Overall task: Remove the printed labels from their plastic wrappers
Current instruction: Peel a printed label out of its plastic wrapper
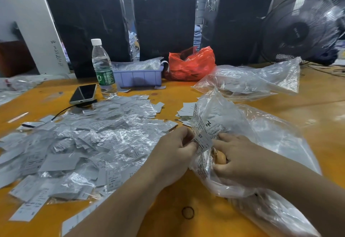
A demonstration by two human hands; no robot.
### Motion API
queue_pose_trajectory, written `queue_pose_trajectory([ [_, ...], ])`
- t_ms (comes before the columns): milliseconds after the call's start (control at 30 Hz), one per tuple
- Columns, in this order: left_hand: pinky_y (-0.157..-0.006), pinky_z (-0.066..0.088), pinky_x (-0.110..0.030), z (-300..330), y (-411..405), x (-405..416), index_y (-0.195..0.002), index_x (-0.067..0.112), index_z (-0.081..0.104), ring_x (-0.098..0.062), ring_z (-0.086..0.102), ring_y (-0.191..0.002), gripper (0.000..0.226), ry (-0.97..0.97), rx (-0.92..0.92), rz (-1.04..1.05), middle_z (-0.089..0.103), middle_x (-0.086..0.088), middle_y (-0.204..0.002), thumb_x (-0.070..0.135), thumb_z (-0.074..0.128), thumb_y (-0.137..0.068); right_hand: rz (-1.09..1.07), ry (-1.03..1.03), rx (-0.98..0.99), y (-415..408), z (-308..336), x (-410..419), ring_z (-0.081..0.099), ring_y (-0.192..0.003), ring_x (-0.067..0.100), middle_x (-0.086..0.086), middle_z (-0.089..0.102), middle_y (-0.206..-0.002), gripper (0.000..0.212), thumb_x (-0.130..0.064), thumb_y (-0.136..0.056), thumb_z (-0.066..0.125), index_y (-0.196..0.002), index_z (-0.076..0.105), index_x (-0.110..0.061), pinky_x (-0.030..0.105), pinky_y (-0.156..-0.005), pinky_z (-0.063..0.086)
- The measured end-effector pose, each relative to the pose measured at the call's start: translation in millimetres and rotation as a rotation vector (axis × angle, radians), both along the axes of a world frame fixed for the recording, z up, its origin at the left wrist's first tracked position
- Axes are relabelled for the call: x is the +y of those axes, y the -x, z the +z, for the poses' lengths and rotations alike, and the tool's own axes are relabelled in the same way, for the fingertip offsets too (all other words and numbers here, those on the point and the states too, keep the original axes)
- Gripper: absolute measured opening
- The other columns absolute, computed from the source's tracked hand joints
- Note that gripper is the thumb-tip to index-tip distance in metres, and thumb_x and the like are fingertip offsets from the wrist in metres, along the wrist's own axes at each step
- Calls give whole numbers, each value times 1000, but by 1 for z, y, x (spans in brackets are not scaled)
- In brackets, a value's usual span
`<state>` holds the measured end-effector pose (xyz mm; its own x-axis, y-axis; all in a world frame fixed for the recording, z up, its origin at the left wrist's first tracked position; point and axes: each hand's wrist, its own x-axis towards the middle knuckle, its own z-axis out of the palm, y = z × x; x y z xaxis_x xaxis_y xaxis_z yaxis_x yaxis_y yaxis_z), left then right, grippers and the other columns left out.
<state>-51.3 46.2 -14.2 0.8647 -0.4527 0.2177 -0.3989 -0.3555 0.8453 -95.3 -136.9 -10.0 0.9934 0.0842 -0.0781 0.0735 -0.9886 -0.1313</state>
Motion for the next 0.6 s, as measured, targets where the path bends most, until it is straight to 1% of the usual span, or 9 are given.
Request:
queue_pose_trajectory([
  [100, -71, 51, -43, 1, 0, 0, -82, 27, 60, -23, 62, -80, 13, -2, -3, -1, 66, 2, -80, 30, 58, -95, 87, -44, -187, 2, 3, 1, 41, -124, 14, -14, 50, -127, 50, -53, -85, 55, -134, 51, -42, 35, -104, 37],
  [200, -68, 47, -37, 1, -1, 0, -83, 26, 60, -22, 61, -80, 12, -6, -2, 4, 66, 1, -81, 29, 58, -95, 220, -178, -183, 2, 7, 5, 42, -108, -1, -31, 48, -106, 34, -43, -82, 55, -115, 63, -45, 27, -98, 37],
  [267, -70, 49, -39, 1, -1, 0, -86, 24, 60, -23, 62, -81, 12, -4, 18, 3, 66, -1, -83, 28, 57, -96, 251, -262, -143, 3, 8, 10, 41, -95, -6, -30, 43, -90, 26, -49, -77, 44, -92, 59, -64, 25, -86, 37],
  [300, -73, 51, -42, 0, -1, 0, -87, 22, 60, -25, 62, -83, 11, -5, 31, 0, 67, -3, -85, 27, 57, -96, 265, -237, -152, 3, 7, 11, 39, -90, -7, -26, 40, -85, 26, -50, -76, 42, -79, 49, -75, 25, -80, 34],
  [367, -78, 51, -48, -1, -2, 0, -89, 19, 60, -31, 62, -88, 11, 0, 55, -8, 66, -9, -89, 27, 57, -96, 262, -199, -182, 1, 6, 11, 37, -83, -9, -23, 36, -79, 40, -46, -76, 47, -69, 36, -83, 23, -71, 29],
  [433, -84, 53, -55, 0, 0, 0, -90, 15, 59, -37, 62, -93, 15, 30, 95, -32, 66, -15, -93, 30, 58, -92, 247, -253, -208, 1, 6, 11, 44, -77, -6, -23, 42, -78, 42, -33, -81, 61, -73, 51, -73, 21, -66, 33],
  [467, -85, 53, -57, 0, 0, -1, -89, 15, 59, -37, 62, -94, 18, 46, 110, -41, 65, -16, -93, 33, 58, -89, 236, -293, -215, 0, 4, 11, 47, -74, -2, -22, 47, -78, 31, -25, -82, 64, -77, 62, -56, 22, -65, 36],
  [533, -82, 55, -50, -1, 0, 0, -86, 19, 59, -28, 63, -85, 15, 26, 84, -36, 66, -10, -89, 34, 58, -90, 207, -268, -232, -1, 2, 9, 50, -72, 3, -17, 54, -78, 21, -15, -85, 64, -75, 67, -32, 26, -66, 41],
  [600, -68, 48, -38, -2, -2, 0, -82, 24, 58, -14, 55, -70, 13, -12, 18, -10, 64, -2, -82, 31, 58, -94, 191, -184, -233, -1, 5, 8, 52, -75, 5, -12, 59, -82, 10, -18, -87, 61, -86, 69, -24, 29, -71, 46],
])
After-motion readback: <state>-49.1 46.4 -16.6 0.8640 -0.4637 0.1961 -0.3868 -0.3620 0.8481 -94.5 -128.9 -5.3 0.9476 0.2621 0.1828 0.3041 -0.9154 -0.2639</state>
